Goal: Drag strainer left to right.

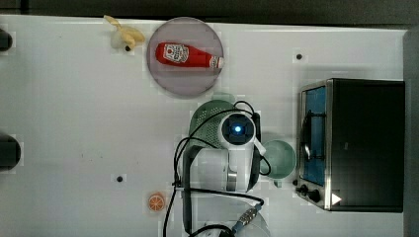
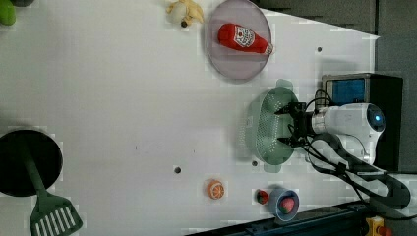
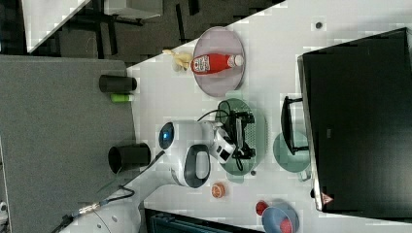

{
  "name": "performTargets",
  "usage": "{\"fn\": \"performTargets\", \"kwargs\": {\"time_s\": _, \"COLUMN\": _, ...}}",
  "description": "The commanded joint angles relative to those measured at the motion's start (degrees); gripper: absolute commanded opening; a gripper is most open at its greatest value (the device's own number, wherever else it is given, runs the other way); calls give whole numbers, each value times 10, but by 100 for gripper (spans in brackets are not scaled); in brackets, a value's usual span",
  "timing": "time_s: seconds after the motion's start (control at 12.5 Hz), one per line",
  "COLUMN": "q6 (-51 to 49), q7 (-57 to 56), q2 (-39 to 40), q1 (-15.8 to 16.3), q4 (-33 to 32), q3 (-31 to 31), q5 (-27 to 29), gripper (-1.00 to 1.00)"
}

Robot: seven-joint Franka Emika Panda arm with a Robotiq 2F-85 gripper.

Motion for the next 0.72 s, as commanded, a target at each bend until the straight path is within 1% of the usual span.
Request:
{"fn": "performTargets", "kwargs": {"time_s": 0.08, "q6": 11, "q7": -48, "q2": -17, "q1": -2, "q4": 4, "q3": -21, "q5": 4, "gripper": 100}}
{"fn": "performTargets", "kwargs": {"time_s": 0.24, "q6": -13, "q7": -94, "q2": -46, "q1": -2, "q4": 3, "q3": 3, "q5": 4, "gripper": 100}}
{"fn": "performTargets", "kwargs": {"time_s": 0.4, "q6": -54, "q7": -169, "q2": -105, "q1": -2, "q4": 10, "q3": 20, "q5": 5, "gripper": 100}}
{"fn": "performTargets", "kwargs": {"time_s": 0.56, "q6": -146, "q7": -258, "q2": -169, "q1": -2, "q4": 35, "q3": 23, "q5": 6, "gripper": 100}}
{"fn": "performTargets", "kwargs": {"time_s": 0.72, "q6": -247, "q7": -329, "q2": -228, "q1": -2, "q4": 79, "q3": 22, "q5": 7, "gripper": 100}}
